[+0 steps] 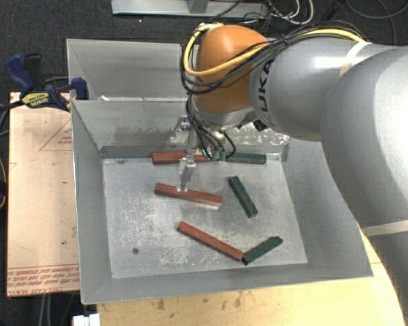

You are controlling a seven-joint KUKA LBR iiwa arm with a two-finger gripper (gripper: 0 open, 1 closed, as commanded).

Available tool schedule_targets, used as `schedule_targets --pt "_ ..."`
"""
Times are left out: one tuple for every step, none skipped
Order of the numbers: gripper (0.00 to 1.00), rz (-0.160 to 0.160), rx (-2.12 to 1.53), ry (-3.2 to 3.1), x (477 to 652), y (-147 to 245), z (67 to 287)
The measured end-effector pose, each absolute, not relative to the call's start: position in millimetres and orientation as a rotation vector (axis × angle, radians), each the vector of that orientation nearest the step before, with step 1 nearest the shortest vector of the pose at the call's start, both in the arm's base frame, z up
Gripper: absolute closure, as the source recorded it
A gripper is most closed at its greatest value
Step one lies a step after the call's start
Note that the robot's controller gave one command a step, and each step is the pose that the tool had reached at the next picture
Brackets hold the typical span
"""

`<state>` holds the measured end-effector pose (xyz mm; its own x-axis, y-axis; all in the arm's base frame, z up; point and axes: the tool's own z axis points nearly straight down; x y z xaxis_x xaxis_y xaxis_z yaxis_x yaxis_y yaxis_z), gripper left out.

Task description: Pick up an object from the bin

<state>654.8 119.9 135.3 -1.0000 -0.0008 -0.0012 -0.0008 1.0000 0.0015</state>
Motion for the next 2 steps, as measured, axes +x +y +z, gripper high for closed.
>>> schedule_targets --pt "1.00 0.011 0.087 3.119 629.9 114.4 79.1" --pt "1.00 0.011 0.087 3.119 629.9 114.4 79.1"
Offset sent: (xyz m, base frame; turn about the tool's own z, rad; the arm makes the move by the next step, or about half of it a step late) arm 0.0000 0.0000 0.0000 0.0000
